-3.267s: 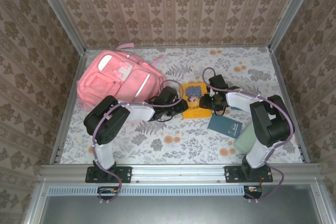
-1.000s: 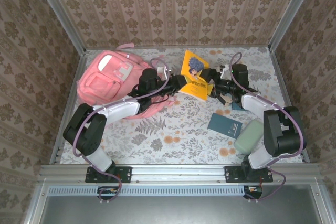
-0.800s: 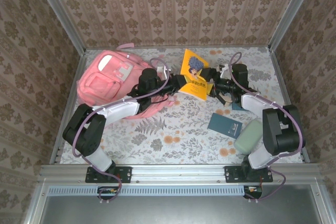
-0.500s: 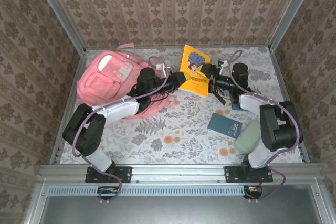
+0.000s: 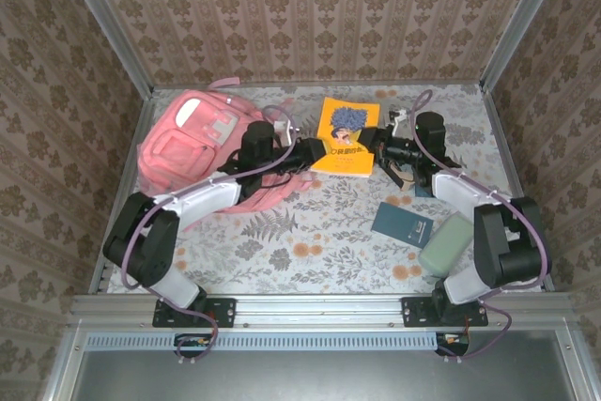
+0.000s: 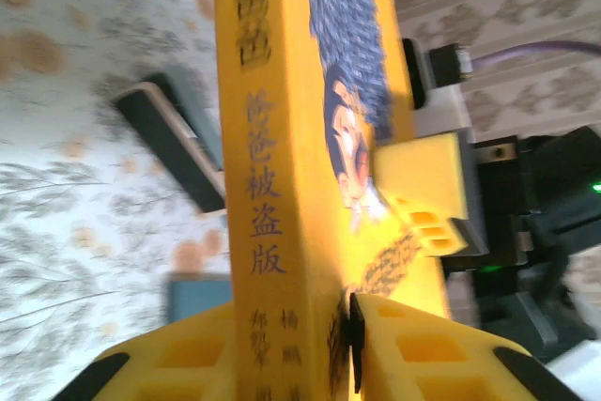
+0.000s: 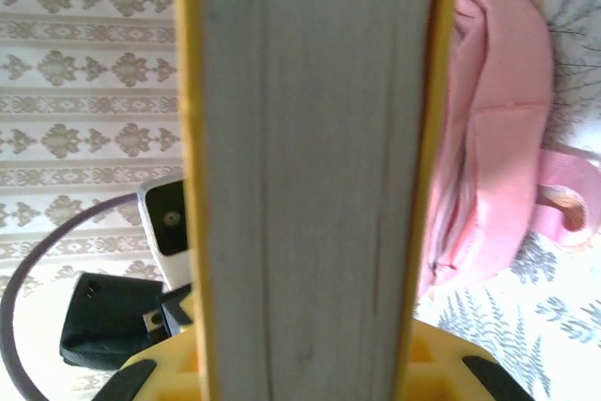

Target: Pack books, pencil case, and school supplies into a backpack

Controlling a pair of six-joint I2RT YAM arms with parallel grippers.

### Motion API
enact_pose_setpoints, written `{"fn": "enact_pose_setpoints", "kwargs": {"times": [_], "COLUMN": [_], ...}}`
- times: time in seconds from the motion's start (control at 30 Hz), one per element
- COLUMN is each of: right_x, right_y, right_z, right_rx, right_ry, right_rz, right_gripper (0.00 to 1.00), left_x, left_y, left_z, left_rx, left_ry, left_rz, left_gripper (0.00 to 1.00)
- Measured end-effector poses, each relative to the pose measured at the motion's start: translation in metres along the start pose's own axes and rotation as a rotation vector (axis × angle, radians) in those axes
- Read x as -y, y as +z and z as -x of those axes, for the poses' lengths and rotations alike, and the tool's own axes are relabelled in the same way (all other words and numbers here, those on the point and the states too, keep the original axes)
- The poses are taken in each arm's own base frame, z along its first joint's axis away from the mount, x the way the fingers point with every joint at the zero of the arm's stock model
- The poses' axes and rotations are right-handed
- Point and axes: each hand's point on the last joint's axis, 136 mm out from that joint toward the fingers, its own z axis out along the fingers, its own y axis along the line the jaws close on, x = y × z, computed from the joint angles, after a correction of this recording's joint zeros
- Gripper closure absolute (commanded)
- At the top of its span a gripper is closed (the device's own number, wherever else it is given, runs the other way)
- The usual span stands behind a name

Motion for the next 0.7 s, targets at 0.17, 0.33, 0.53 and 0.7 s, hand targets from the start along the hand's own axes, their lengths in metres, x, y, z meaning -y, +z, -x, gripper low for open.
{"fn": "enact_pose_setpoints", "kwargs": {"times": [0.17,0.33,0.53,0.7], "right_x": [0.015,0.030,0.030,0.023], "right_y": [-0.013,-0.015,-0.020,-0.023], "right_z": [-0.001,-0.004,-0.009,-0.011], "right_rx": [0.031,0.034,0.038,0.043], "right_ry": [-0.018,-0.009,-0.010,-0.025], "right_rz": [-0.095,-0.151,-0.154,-0.143], "right_gripper": [1.00,1.00,1.00,1.00], "left_x": [-0.029,-0.061,-0.116,-0.158], "left_y": [-0.034,-0.063,-0.075,-0.082], "left_z": [0.033,0.047,0.044,0.029], "left_rx": [0.055,0.037,-0.094,-0.215], "left_ry": [0.135,0.289,0.416,0.465], "left_rz": [0.266,0.529,0.802,0.964], "left_gripper": [0.56,0.51,0.48,0.47]}}
